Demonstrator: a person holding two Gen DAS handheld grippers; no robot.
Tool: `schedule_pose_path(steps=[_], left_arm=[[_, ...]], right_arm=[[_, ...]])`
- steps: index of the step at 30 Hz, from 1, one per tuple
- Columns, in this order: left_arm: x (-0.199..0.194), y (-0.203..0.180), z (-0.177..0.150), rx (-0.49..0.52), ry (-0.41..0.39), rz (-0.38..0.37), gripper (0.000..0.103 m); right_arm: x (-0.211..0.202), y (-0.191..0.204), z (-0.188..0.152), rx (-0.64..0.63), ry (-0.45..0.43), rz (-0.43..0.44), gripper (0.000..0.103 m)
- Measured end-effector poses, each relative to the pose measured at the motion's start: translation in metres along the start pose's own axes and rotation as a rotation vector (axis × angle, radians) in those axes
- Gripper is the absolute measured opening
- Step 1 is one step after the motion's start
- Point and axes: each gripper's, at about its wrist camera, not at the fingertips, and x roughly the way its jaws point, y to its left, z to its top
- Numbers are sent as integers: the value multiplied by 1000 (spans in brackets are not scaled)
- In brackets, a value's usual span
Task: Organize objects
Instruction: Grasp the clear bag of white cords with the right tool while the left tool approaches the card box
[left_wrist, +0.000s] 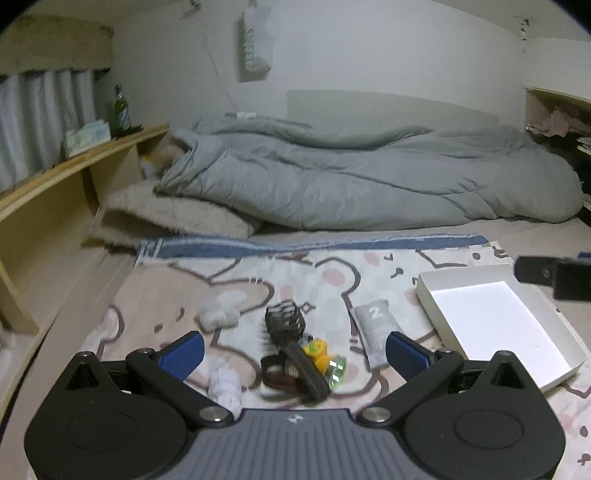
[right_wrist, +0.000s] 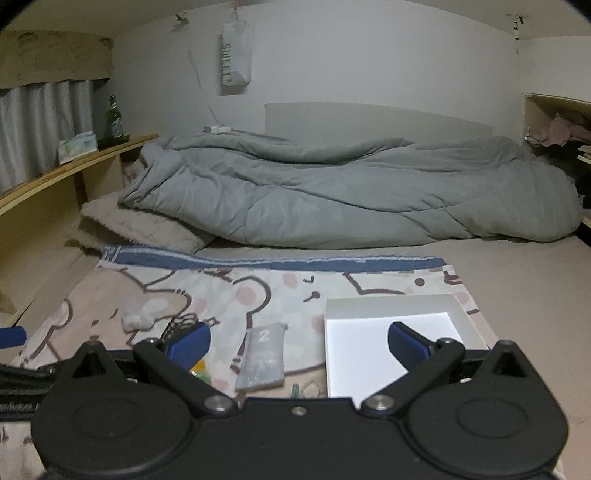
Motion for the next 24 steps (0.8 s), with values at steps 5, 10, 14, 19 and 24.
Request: schedule_pose_path(steps=[5, 10, 14, 19, 24], left_arm=[[25, -4, 1, 10, 67, -21, 103], [53, -3, -18, 12, 123, -39, 103], [74, 1, -30, -1, 206, -45, 103], [89, 6, -36, -39, 239, -97, 103], [104, 1, -42, -52, 310, -137, 102]], right_arm=[[31, -10, 6, 43, 17, 68, 103], [66, -16, -5, 33, 79, 96, 91], [89, -18, -21, -27, 127, 153, 71], [117, -22, -47, -46, 236, 224, 30], [126, -12, -73, -99, 292, 380, 5]])
